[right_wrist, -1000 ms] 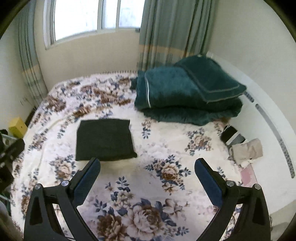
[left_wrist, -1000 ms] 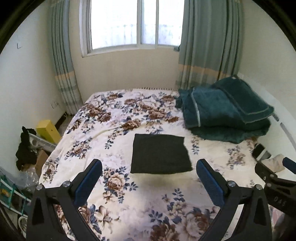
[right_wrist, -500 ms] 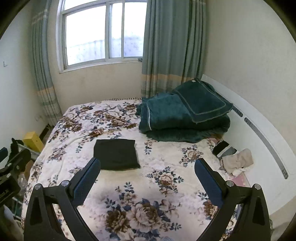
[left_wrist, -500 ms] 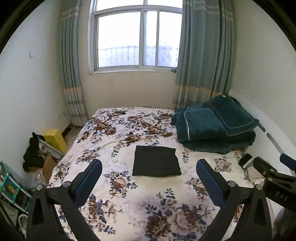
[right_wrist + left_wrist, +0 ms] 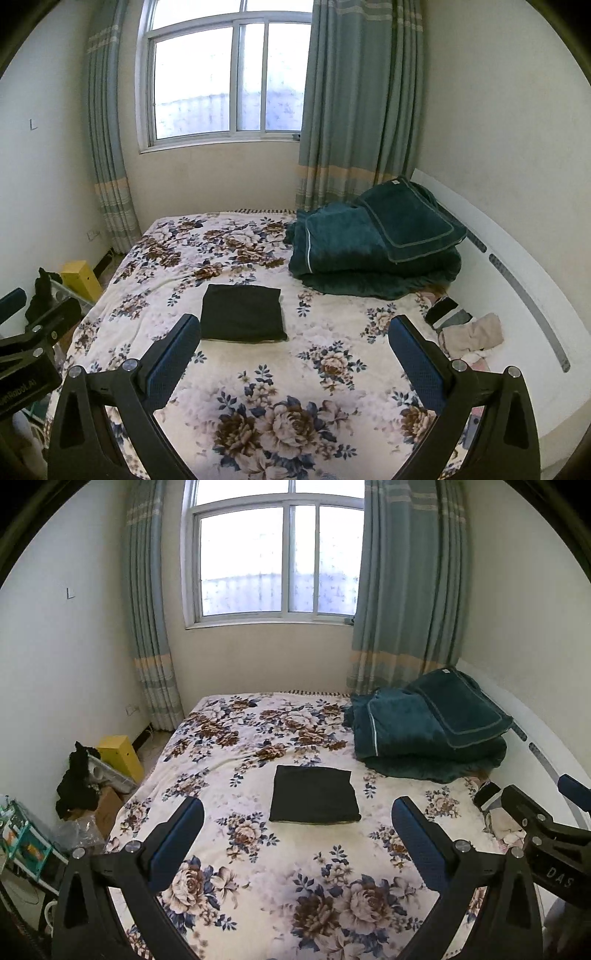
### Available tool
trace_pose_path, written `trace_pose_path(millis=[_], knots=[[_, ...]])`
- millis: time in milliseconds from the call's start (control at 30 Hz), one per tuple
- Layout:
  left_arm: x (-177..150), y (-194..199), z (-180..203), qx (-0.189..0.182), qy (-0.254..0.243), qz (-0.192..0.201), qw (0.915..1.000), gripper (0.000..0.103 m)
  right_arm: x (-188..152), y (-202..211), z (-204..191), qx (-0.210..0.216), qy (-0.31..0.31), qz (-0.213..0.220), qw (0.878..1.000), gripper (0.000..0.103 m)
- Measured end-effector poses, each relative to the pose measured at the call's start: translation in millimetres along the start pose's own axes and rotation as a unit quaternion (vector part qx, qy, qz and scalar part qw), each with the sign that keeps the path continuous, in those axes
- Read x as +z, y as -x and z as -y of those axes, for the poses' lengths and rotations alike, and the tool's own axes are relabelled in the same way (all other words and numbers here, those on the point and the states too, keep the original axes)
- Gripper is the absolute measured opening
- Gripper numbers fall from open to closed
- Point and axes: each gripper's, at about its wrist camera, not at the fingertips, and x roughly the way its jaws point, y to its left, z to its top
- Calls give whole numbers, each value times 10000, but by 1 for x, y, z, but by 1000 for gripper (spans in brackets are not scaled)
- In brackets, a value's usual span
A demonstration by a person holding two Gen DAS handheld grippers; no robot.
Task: Fold small clothes
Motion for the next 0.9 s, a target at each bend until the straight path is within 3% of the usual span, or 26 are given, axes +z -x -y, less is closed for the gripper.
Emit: trace_pose_path(millis=[900], knots=[[6, 9, -2, 226, 67, -59, 9997, 103, 26, -5, 11, 206, 161, -37, 9996, 103]])
